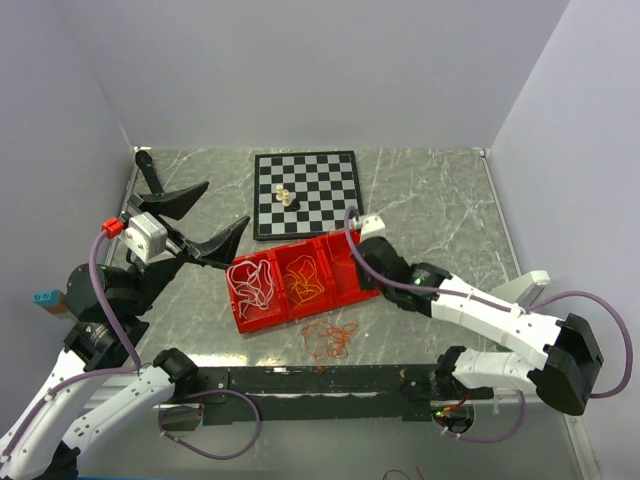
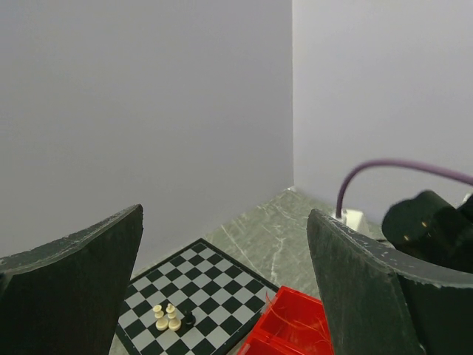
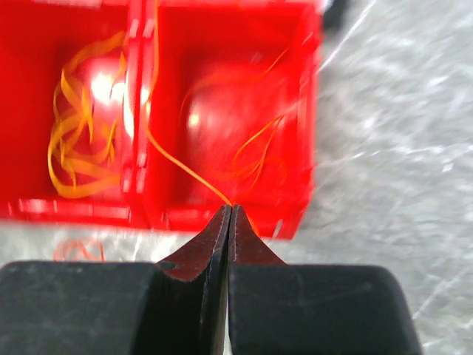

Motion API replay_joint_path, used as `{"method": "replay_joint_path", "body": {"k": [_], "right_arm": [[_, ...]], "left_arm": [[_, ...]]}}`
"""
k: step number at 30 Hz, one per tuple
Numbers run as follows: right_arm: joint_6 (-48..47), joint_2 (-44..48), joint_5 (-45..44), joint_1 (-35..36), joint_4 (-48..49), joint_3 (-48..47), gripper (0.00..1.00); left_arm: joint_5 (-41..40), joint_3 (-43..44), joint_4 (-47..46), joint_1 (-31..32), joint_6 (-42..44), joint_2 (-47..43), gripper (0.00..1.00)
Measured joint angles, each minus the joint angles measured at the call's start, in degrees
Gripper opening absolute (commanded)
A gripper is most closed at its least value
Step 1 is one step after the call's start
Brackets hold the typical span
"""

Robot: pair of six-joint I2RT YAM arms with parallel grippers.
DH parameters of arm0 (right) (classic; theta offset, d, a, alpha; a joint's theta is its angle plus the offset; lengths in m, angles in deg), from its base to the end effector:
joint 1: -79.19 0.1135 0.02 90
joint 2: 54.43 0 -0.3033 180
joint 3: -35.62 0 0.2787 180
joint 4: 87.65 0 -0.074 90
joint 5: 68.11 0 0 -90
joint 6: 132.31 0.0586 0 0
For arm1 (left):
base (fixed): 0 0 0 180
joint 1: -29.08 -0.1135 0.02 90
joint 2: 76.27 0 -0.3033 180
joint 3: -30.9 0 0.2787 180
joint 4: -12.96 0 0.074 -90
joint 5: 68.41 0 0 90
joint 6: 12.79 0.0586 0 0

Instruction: Untangle the cables

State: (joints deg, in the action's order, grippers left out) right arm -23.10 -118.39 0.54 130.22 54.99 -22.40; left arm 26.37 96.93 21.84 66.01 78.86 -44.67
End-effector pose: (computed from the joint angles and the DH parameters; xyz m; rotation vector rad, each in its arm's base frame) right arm 0.1786 0.1869 0.2690 -0.4437 2.2289 0.2133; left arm 0.0858 -0.0706 0.4871 0.4492 1.0541 -0.5951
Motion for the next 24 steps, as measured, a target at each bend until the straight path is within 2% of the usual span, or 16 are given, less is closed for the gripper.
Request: {"method": "replay_joint_path", "body": {"k": [6,11,20,24], "right_arm": [[0.5,-6.9,-2.1,-3.2,-4.4,-7.9,0.0],[0.7,-11.3,-1.0,-3.2,-8.7,-7.9,0.0],[1.1,-11.8,0.7,-3.2,-12.5,-7.0,0.0],[0.3,-17.1,0.8,-3.2,-13.9,-10.4,0.0]], "left_arm": [[0.1,0.0,0.0,0.0,0.0,0.0,0.97],[0.2,0.0,0.0,0.0,0.0,0.0,0.97],[0.4,0.0,0.0,0.0,0.0,0.0,0.96],[0.5,0.0,0.0,0.0,0.0,0.0,0.97]]}}
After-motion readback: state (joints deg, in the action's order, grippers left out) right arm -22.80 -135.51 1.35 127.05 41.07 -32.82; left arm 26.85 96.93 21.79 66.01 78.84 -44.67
